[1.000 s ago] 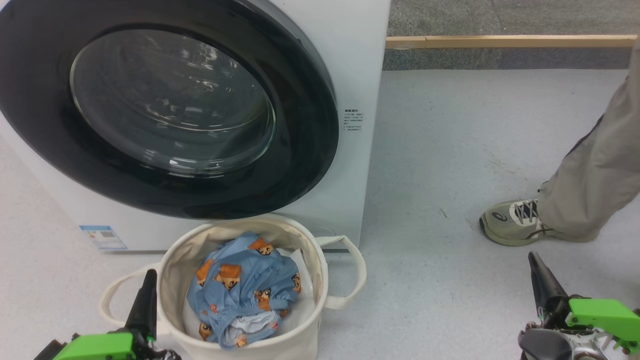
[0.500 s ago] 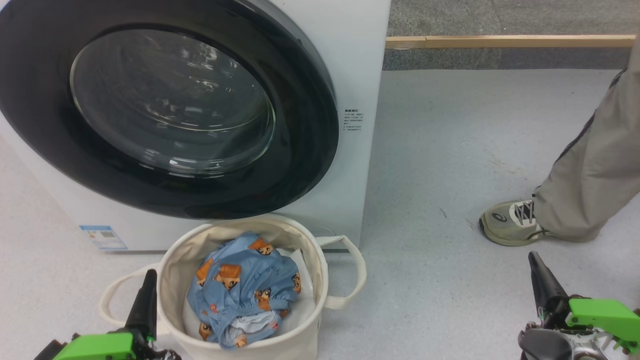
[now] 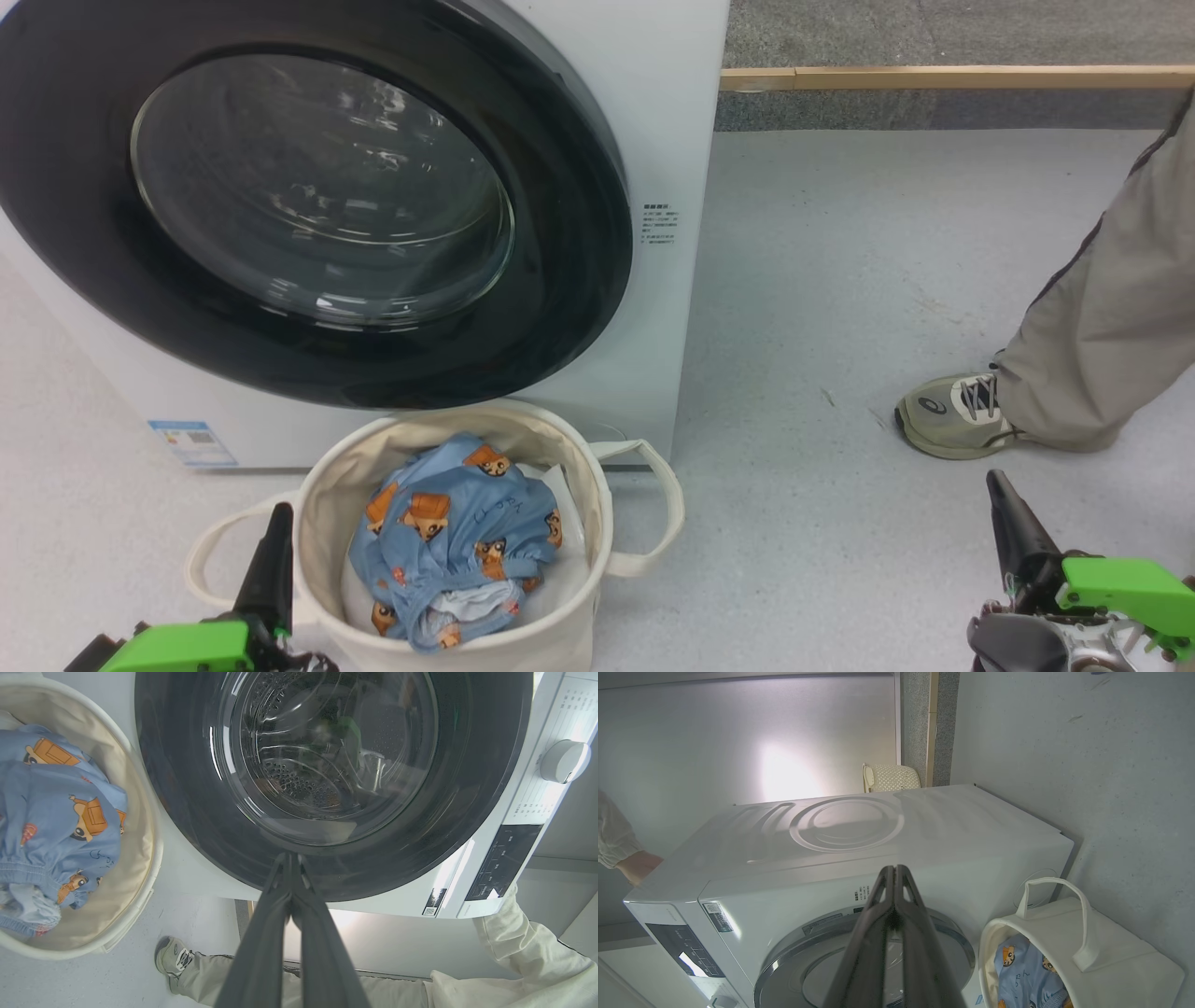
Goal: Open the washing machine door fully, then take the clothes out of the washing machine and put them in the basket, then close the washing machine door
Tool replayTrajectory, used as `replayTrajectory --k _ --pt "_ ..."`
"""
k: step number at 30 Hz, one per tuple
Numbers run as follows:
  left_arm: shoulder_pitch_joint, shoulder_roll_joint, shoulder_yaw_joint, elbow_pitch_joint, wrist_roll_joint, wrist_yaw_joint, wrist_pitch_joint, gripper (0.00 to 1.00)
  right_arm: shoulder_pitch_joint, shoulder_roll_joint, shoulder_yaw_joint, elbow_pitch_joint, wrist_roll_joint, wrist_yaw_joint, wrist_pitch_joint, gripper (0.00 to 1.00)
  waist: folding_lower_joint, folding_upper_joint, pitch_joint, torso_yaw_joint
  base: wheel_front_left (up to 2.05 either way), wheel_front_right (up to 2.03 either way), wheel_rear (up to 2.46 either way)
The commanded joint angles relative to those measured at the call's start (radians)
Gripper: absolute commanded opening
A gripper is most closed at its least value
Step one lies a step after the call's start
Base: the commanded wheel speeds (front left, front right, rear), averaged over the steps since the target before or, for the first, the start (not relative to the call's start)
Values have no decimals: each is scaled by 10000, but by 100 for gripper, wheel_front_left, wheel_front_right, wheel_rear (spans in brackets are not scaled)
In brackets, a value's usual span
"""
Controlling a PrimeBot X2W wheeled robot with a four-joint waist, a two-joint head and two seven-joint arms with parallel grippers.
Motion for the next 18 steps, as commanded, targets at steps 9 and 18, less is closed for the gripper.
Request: replayTrajectory --k 9,18 --pt "-253 53 338 -370 38 -69 81 0 -155 -33 199 -378 58 2 72 0 0 0 0 0 0 0 0" --pt "-253 53 338 -370 38 -69 81 0 -155 -33 199 -378 58 2 72 0 0 0 0 0 0 0 0"
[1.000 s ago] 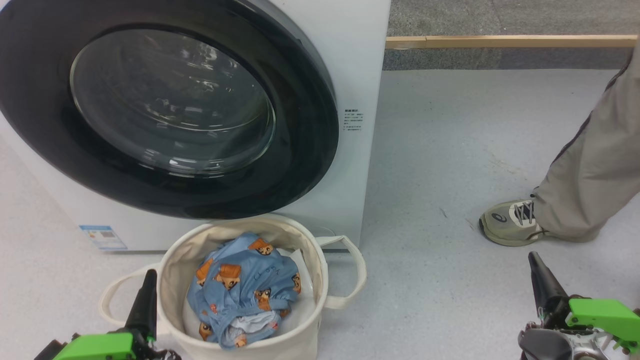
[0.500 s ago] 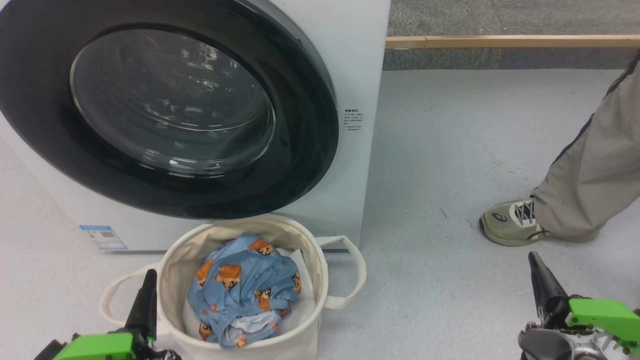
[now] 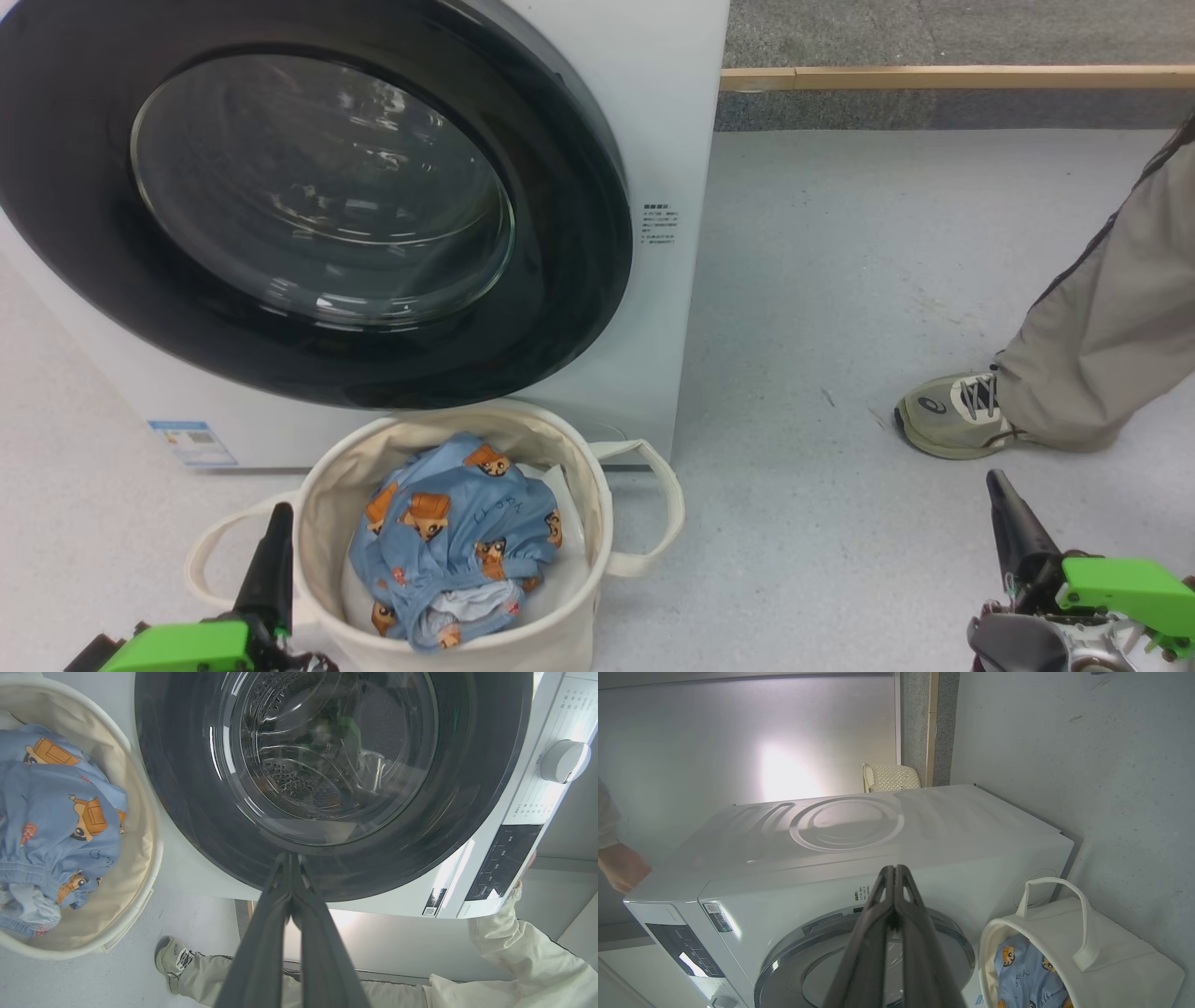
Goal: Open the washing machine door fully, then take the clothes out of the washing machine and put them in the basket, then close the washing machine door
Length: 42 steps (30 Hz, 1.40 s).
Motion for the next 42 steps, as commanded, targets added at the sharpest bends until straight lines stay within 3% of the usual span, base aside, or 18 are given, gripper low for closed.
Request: replayTrajectory --k 1,42 --pt "-253 53 338 -370 38 -69 81 0 -155 -33 199 -378 58 2 72 0 0 0 0 0 0 0 0" --pt "-253 52 337 -371 37 -69 80 0 -155 -33 199 -378 58 2 72 0 0 0 0 0 0 0 0"
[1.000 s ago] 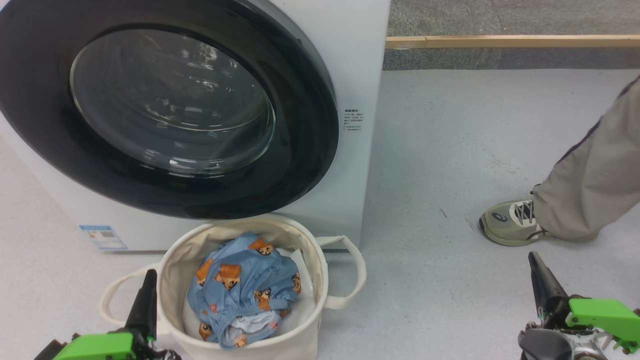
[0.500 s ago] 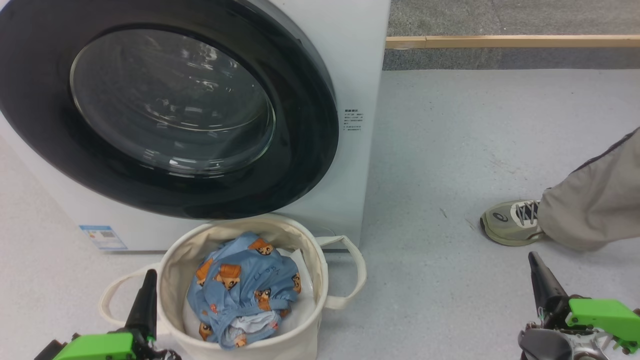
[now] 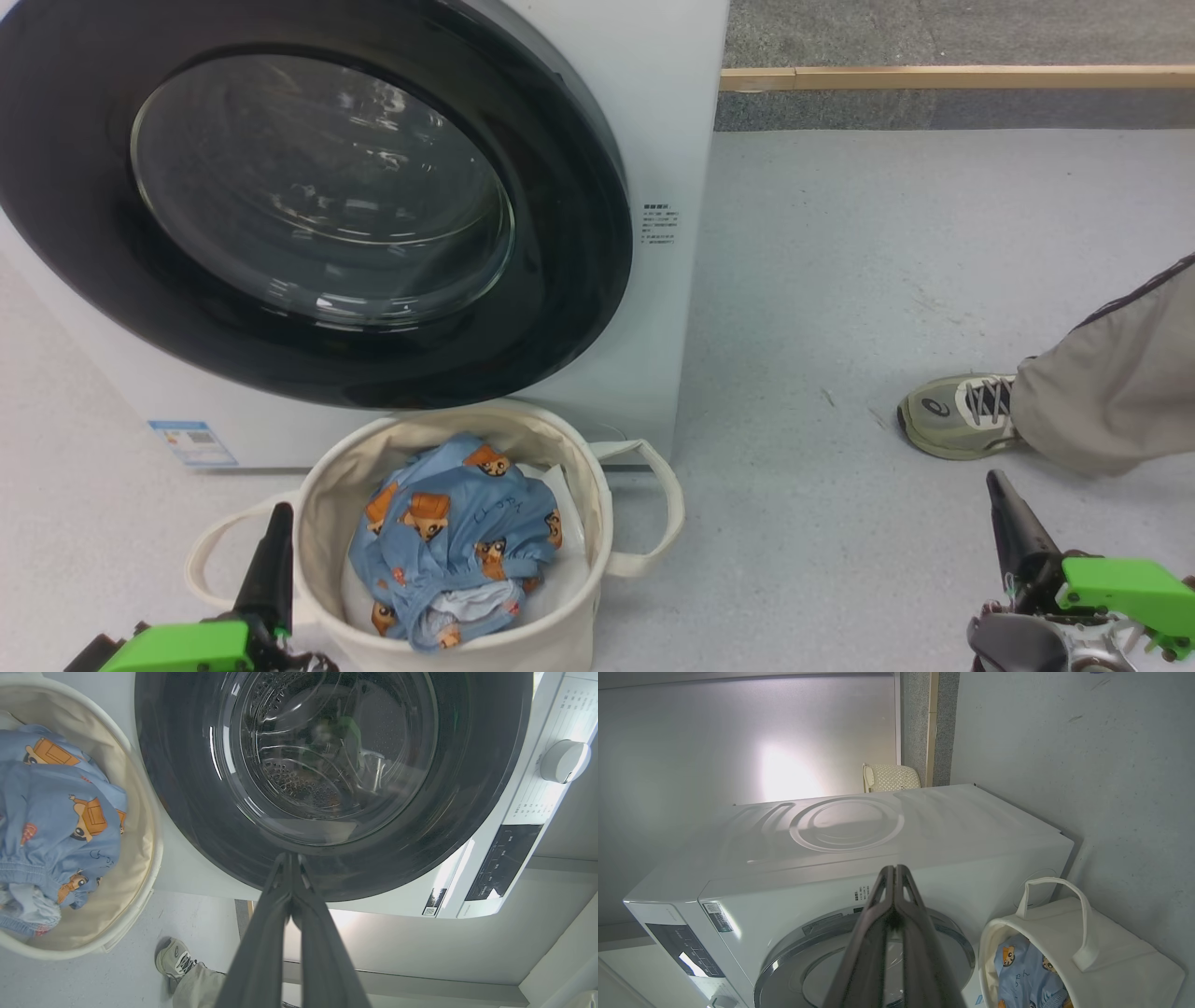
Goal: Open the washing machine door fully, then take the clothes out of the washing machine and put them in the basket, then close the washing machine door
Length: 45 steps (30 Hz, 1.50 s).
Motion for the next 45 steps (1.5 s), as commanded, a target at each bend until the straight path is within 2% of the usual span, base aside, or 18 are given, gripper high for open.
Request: replayTrajectory --k 1,45 --pt "-253 54 337 -371 37 -69 80 0 -155 -33 199 -378 58 2 72 0 0 0 0 0 0 0 0" --pt "-253 54 336 -371 36 -69 79 0 -155 -33 199 -378 58 2 72 0 0 0 0 0 0 0 0"
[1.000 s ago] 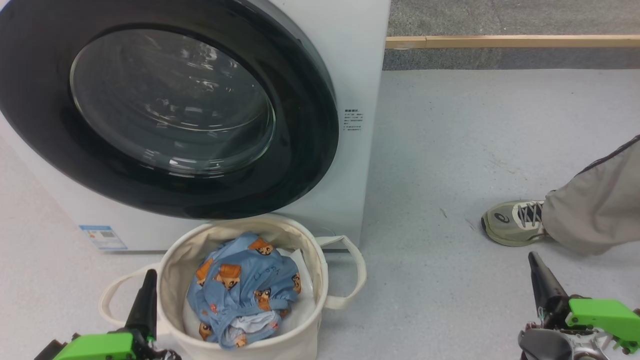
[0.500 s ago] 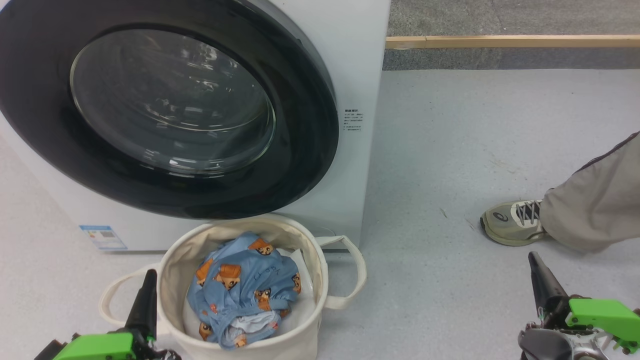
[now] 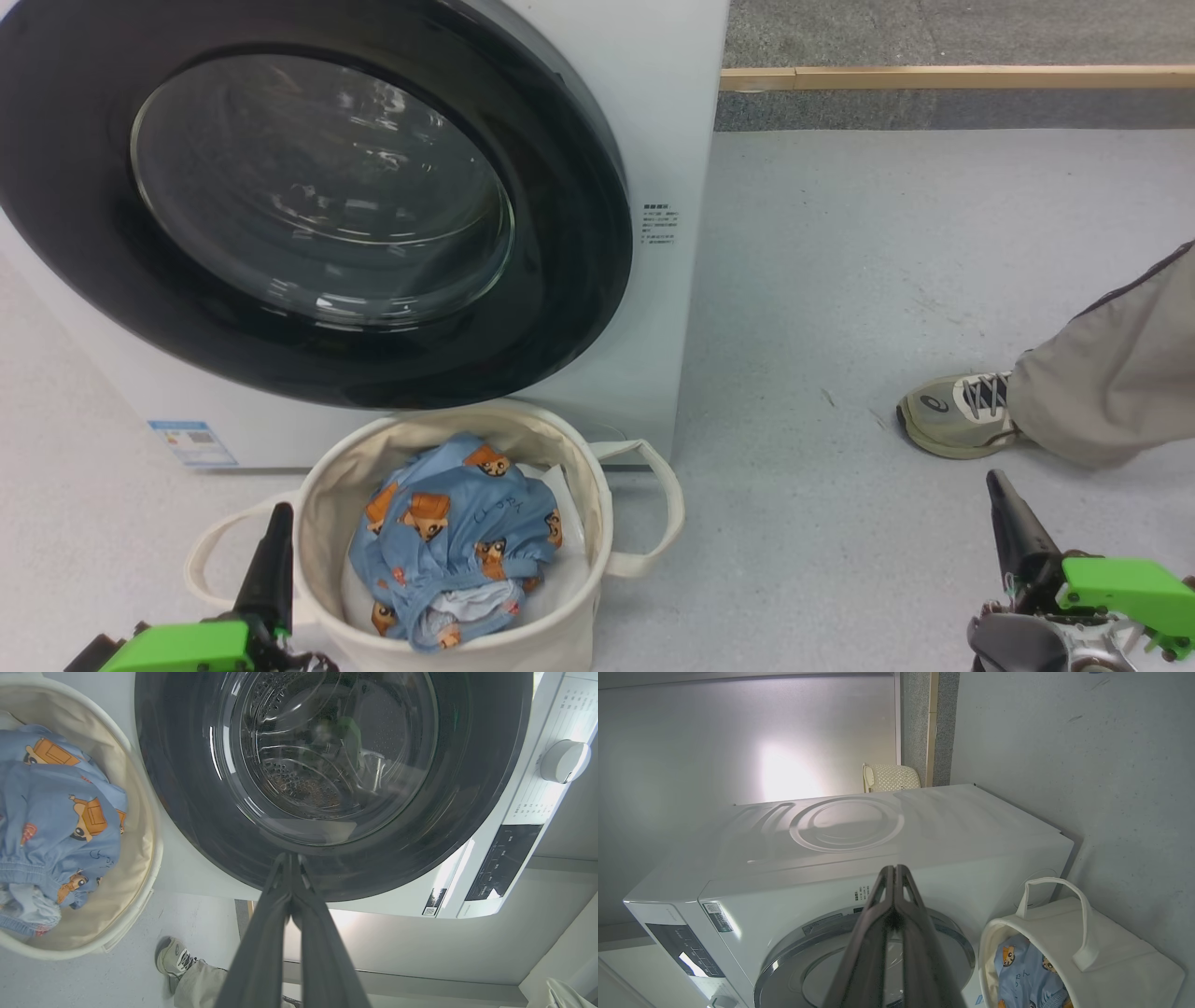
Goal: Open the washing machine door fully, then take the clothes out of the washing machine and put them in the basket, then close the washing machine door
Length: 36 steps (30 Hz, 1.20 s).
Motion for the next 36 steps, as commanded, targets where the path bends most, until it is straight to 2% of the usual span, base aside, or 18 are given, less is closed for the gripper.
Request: replayTrajectory --k 1,36 --pt "-253 54 336 -371 36 -69 79 0 -155 -33 199 -378 58 2 72 0 0 0 0 0 0 0 0" --pt "-253 54 336 -371 36 -69 79 0 -155 -33 199 -378 58 2 72 0 0 0 0 0 0 0 0"
